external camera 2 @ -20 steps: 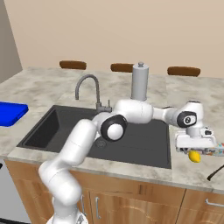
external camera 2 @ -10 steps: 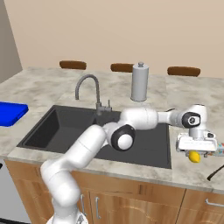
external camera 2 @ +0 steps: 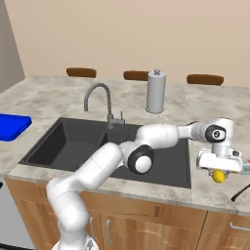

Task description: Pick up all produce items and place them in the sink. Turn on the sink faucet to wash them. Then turn the sink off and put them in the tray.

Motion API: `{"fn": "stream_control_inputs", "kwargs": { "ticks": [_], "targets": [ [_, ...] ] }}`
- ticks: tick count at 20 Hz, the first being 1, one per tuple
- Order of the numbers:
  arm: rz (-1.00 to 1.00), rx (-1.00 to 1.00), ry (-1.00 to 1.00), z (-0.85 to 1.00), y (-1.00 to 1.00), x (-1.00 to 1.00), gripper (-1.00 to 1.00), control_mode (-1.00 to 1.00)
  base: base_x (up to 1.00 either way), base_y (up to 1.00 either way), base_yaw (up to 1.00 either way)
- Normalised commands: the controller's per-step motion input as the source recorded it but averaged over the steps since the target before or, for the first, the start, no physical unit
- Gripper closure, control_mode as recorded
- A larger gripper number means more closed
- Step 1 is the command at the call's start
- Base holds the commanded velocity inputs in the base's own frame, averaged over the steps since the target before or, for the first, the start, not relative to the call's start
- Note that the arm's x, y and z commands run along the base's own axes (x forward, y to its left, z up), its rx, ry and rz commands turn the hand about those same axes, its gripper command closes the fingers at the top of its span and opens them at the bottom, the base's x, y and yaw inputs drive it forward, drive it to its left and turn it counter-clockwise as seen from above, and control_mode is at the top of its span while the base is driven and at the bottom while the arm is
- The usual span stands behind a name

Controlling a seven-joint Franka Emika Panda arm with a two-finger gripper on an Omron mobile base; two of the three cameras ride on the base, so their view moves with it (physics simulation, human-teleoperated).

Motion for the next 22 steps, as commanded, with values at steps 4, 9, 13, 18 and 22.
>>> {"fn": "stream_control_inputs", "kwargs": {
  "ticks": [4,9,13,18,22],
  "targets": [
    [-0.04,0.0,0.0,0.19,0.58,-0.65,1.0,-1.0,0.0,0.0,0.0],
    [-0.16,-0.02,0.0,0.33,0.93,-0.54,1.0,-1.0,0.0,0.0,0.0],
    [-0.14,-0.05,0.0,0.57,0.93,-0.53,1.0,-1.0,0.0,0.0,0.0],
    [-0.13,-0.09,0.0,0.42,1.0,-0.47,1.0,-1.0,0.0,0.0,0.0],
    [-0.09,-0.11,0.0,0.2,1.0,-0.37,1.0,-1.0,0.0,0.0,0.0]
  ]
}}
